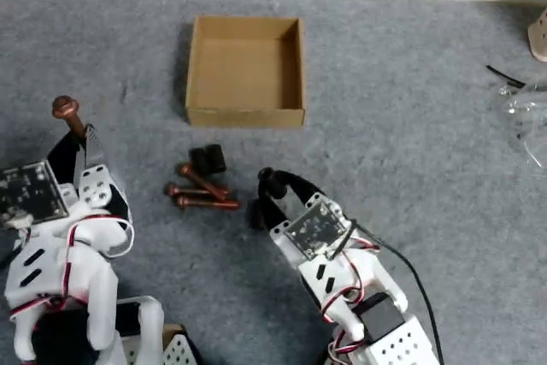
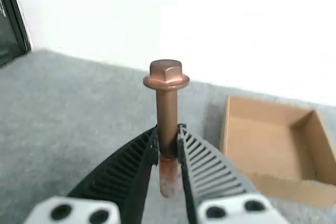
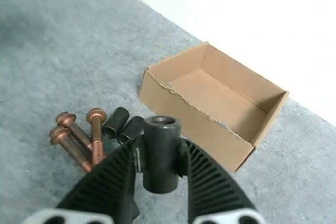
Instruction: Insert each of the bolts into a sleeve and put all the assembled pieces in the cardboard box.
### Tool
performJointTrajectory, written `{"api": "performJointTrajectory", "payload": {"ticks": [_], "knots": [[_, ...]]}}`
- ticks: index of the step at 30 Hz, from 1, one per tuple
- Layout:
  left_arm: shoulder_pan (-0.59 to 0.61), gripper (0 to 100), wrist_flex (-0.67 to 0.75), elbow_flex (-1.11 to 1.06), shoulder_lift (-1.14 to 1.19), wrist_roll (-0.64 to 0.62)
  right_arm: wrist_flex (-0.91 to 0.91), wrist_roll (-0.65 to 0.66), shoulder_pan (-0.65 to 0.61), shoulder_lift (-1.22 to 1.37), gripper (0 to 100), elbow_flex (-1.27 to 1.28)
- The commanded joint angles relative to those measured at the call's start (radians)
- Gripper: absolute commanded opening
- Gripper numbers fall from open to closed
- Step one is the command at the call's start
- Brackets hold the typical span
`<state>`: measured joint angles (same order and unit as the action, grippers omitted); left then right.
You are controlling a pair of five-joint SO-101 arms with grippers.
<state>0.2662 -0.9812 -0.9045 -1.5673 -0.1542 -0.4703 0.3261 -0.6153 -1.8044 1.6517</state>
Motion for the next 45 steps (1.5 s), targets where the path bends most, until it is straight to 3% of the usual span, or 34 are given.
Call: {"api": "performJointTrajectory", "payload": {"ticks": [1, 6, 14, 19, 30, 34, 45], "knots": [[0.004, 1, 0.180, -0.061, -0.038, -0.009, 0.082, -0.092, -0.015, -0.015, 0.5, -0.008], [-0.113, 1, 0.365, -0.209, -0.119, -0.155, 0.140, -0.124, -0.070, -0.015, 0.5, -0.002], [-0.489, 1, 0.374, -0.366, -0.150, -0.173, 0.143, -0.123, -0.147, -0.015, 0.5, 0.070], [-0.639, 1, 0.374, -0.338, -0.150, -0.229, 0.143, -0.121, -0.147, -0.015, 0.5, 0.084], [-0.725, 1, 0.370, -0.317, -0.147, -0.270, 0.143, -0.121, -0.113, -0.015, 0.5, 0.081], [-0.728, 1, 0.370, -0.346, -0.151, -0.270, 0.143, -0.121, -0.054, -0.015, 0.5, 0.079], [-0.720, 1, 0.376, -0.409, -0.151, -0.265, 0.143, -0.121, -0.051, -0.015, 0.5, 0.076]]}}
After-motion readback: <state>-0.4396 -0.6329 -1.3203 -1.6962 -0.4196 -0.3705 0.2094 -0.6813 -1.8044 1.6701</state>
